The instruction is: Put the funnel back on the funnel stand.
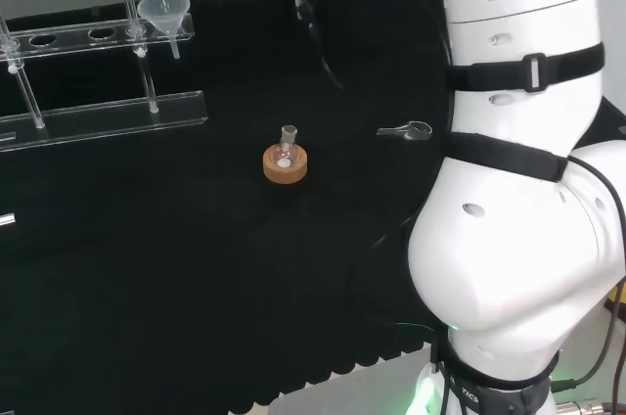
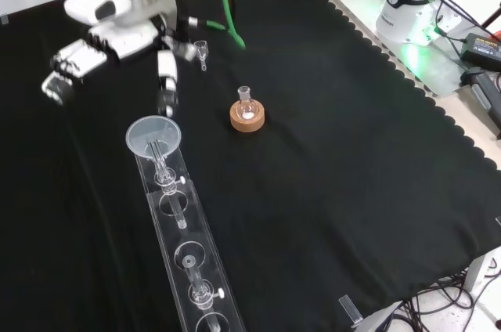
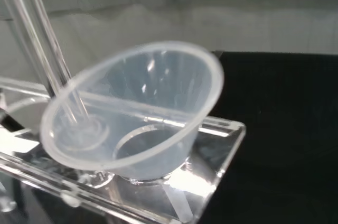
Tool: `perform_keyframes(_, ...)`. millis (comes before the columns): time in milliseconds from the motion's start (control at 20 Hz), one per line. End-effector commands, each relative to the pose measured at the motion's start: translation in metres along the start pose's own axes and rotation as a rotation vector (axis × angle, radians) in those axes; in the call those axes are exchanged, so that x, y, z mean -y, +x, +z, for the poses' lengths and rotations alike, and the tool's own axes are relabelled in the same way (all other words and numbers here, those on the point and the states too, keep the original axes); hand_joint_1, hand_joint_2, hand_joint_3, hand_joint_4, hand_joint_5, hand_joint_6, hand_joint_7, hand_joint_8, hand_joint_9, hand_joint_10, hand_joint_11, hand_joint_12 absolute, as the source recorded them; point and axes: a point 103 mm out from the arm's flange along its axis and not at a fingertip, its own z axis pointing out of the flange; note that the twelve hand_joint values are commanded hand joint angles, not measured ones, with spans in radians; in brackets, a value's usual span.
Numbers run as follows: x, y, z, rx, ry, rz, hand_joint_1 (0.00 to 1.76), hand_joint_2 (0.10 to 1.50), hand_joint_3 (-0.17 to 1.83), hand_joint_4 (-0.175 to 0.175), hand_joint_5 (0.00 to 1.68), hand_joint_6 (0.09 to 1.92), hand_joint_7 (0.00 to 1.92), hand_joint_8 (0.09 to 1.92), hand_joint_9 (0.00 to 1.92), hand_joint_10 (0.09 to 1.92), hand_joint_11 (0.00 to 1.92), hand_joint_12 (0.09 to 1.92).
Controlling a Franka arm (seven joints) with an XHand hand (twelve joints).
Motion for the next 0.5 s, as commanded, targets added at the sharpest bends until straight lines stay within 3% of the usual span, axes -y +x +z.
perform_keyframes(50, 0.05, -0.026, -0.126, -0.25, -0.042, -0.019, 0.24, 0.73, 0.06, -0.051, 0.0, 0.09, 0.0, 0.09, 0.1, 0.09, 0.0, 1.55)
perform_keyframes(300, 0.059, -0.037, -0.143, -0.377, -0.079, 0.032, 0.21, 0.74, 0.06, -0.05, 0.0, 0.09, 0.0, 0.09, 0.1, 0.09, 0.0, 1.54)
perform_keyframes(500, 0.071, -0.053, -0.152, -0.451, -0.173, 0.082, 0.21, 0.75, 0.06, -0.049, 0.0, 0.09, 0.0, 0.09, 0.1, 0.09, 0.0, 1.54)
